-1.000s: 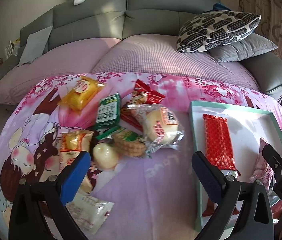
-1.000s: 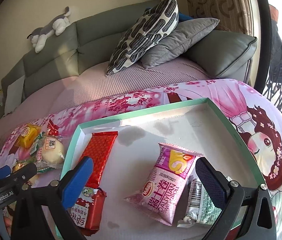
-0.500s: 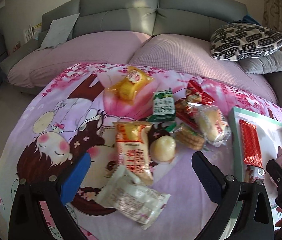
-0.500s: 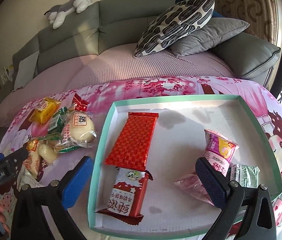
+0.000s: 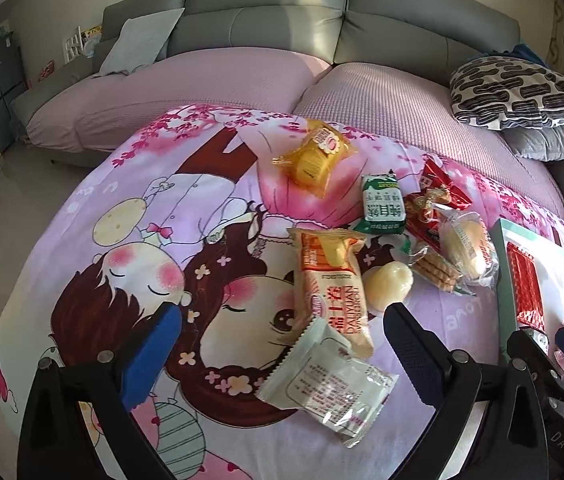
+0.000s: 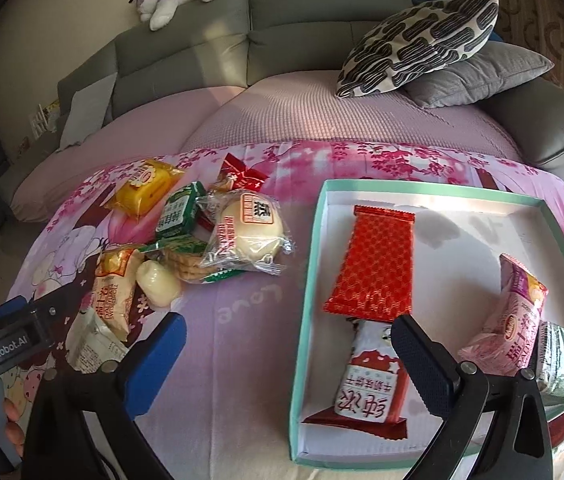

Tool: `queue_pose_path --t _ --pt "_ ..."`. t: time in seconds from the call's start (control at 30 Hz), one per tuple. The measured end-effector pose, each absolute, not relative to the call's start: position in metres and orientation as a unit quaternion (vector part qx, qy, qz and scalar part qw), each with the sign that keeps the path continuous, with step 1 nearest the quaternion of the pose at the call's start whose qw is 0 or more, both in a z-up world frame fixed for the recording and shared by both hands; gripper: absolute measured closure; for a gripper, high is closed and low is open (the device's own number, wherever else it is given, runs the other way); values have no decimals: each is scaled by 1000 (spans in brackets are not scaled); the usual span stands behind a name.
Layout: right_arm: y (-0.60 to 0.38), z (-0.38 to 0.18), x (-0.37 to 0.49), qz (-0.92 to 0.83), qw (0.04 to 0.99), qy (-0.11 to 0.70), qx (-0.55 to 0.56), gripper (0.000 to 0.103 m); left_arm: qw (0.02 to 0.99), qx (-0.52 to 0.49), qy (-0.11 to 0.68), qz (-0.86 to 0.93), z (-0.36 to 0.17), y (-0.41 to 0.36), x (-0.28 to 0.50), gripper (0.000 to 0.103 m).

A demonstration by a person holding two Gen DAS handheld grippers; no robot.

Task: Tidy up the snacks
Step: 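Move both open grippers away from the tray back over the snack pile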

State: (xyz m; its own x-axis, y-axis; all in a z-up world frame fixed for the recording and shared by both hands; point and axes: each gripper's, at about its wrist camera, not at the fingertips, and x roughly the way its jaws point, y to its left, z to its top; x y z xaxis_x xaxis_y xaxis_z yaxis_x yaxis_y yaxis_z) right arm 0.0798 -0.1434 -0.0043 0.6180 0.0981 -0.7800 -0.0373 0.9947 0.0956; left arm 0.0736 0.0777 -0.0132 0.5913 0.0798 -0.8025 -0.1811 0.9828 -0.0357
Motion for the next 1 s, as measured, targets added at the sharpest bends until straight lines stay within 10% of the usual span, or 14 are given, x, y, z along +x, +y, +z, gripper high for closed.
queue_pose_path --t 1.0 --pt "-25 -56 73 203 846 488 -67 0 852 -91 501 125 -52 138 76 2"
